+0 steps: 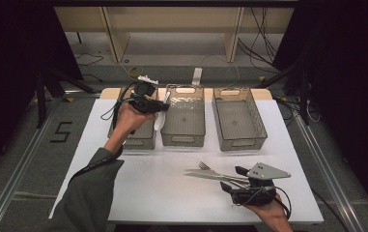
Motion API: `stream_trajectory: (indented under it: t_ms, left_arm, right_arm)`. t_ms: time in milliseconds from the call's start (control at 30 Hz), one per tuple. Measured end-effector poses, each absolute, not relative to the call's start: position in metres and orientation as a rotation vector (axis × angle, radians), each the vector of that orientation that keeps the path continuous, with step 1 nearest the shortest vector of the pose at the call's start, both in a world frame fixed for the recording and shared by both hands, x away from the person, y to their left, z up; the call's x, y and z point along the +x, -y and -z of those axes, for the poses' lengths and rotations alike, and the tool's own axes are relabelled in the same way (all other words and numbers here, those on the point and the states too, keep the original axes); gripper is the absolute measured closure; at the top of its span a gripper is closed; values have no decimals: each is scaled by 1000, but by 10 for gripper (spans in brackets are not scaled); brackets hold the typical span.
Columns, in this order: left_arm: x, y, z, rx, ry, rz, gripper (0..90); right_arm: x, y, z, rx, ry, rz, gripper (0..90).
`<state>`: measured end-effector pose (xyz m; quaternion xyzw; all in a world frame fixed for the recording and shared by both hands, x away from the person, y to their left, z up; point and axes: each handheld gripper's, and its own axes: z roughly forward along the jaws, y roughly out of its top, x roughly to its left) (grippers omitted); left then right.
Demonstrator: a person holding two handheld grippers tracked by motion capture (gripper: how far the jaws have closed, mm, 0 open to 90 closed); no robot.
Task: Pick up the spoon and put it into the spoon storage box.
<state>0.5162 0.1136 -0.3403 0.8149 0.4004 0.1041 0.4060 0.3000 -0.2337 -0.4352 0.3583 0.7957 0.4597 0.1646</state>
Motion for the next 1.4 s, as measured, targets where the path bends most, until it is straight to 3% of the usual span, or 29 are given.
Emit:
stream_trajectory:
  t_ms: [1400]
  left_arm:
    - [548, -85, 374, 2034, -1092, -237, 751]
  right_arm:
    - [299, 233, 435, 1013, -2275, -1313, 248]
